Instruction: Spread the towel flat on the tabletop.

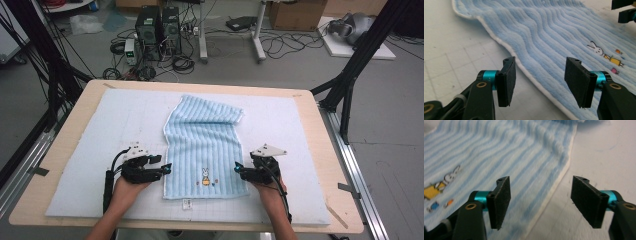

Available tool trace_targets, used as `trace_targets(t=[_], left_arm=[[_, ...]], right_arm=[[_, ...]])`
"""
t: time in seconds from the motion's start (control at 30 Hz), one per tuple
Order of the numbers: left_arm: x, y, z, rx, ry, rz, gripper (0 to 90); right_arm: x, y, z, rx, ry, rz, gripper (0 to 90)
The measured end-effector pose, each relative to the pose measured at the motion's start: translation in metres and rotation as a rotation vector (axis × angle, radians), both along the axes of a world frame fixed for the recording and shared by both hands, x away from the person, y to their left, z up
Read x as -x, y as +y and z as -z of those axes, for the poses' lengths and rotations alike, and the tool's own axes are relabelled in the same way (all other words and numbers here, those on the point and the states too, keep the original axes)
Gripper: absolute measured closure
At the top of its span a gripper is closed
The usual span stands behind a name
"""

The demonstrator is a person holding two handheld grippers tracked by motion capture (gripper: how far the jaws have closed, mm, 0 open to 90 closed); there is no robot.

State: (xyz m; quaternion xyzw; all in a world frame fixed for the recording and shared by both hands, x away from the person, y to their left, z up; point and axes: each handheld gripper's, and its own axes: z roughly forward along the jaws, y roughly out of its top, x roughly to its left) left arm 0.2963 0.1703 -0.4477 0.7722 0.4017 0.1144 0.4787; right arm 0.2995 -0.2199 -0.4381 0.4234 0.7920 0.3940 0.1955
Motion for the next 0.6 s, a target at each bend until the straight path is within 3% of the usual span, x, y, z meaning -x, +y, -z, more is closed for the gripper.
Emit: trace_targets(t=[0.17, 0.27, 0.3, 0.4, 0.47, 0.6], left_arm=[[0.005, -0.009, 0.003, -0.059, 0.001, 0.048, 44.4], [0.005, -0.015, 0.003, -0.119, 0.006, 0.065, 58.2], [0.006, -0.018, 0.003, -0.151, -0.011, 0.053, 63.1], [0.007, -0.018, 0.003, -0.142, -0.005, 0.082, 85.2], [0.007, -0.018, 0.002, -0.155, -0.01, 0.095, 86.3], [0.009, -0.009, 0.002, -0.137, 0.007, 0.083, 86.5]], right_arm=[[0.013, -0.005, 0.002, -0.016, 0.036, -0.022, 32.2], [0.021, -0.011, 0.002, -0.028, 0.041, -0.033, 38.2], [0.022, -0.012, 0.003, -0.031, 0.044, -0.033, 40.4], [0.023, -0.015, 0.006, -0.039, 0.065, -0.051, 48.6], [0.024, -0.014, 0.008, -0.048, 0.084, -0.055, 54.2], [0.028, -0.008, 0.008, -0.024, 0.077, -0.087, 62.0]])
